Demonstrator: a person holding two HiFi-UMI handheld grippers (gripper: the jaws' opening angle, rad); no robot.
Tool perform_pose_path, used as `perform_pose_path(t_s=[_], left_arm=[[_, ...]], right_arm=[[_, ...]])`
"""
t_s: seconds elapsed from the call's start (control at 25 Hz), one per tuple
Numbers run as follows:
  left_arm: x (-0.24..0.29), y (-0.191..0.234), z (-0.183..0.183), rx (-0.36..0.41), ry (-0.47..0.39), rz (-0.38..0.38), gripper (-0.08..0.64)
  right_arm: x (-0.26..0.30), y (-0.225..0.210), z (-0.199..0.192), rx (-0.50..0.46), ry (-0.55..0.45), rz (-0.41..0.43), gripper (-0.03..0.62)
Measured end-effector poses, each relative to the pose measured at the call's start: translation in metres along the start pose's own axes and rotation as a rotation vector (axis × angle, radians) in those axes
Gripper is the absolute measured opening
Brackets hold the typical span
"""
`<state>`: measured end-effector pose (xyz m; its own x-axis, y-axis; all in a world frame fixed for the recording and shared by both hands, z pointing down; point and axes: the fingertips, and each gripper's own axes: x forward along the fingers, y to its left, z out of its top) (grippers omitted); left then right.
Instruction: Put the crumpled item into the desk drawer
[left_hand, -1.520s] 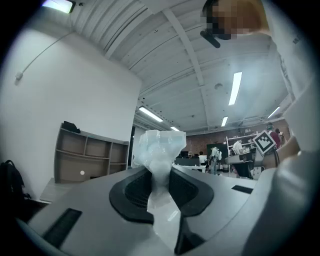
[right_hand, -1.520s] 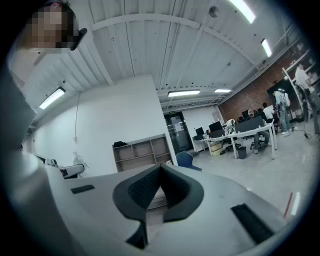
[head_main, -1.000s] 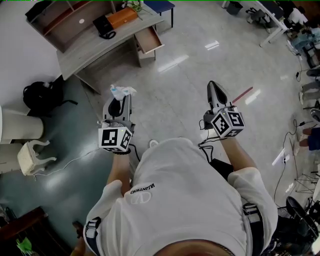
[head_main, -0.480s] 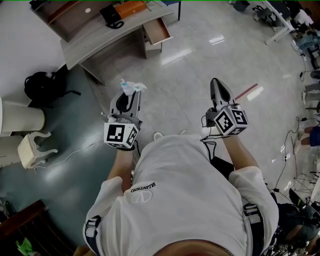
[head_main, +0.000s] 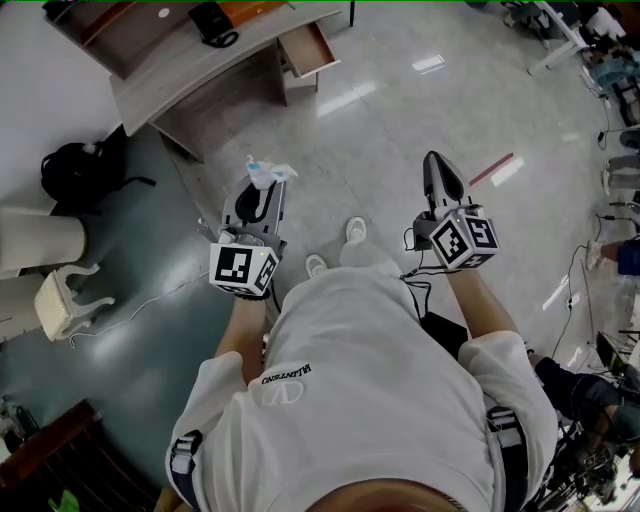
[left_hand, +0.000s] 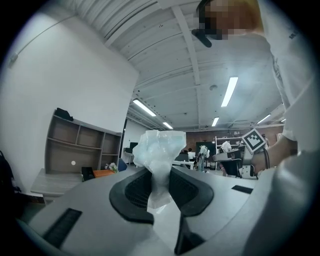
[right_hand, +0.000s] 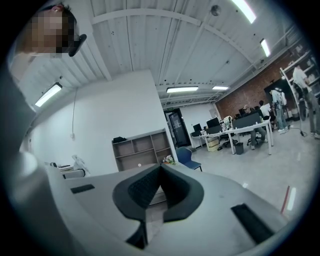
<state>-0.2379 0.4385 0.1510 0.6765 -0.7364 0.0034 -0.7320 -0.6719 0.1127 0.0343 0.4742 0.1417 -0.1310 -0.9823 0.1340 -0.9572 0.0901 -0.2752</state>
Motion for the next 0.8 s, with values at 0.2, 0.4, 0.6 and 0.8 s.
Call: perform_pose_path(t_s=[0.2, 0.4, 0.6, 0.8], left_arm=[[0.022, -0.001, 0.003, 0.006, 0.005, 0.004, 0.081], [0.051, -0.001, 0.005, 0.01, 0.015, 0.011, 0.081], [0.085, -0.003, 0.004, 0.015, 0.025, 0.012, 0.081], [0.127, -0.005, 0.006, 0.02, 0.028, 0.024, 0.081]], right_arm=[[0.014, -0.015, 0.002, 0.012, 0.008, 0.01, -0.003], [0.033, -0.032, 0.012, 0.015, 0.007, 0.022, -0.003], [0.056, -0.057, 0.017, 0.022, 0.023, 0.031, -0.003], [0.086, -0.085, 0.03, 0.027, 0.025, 0.055, -0.003]])
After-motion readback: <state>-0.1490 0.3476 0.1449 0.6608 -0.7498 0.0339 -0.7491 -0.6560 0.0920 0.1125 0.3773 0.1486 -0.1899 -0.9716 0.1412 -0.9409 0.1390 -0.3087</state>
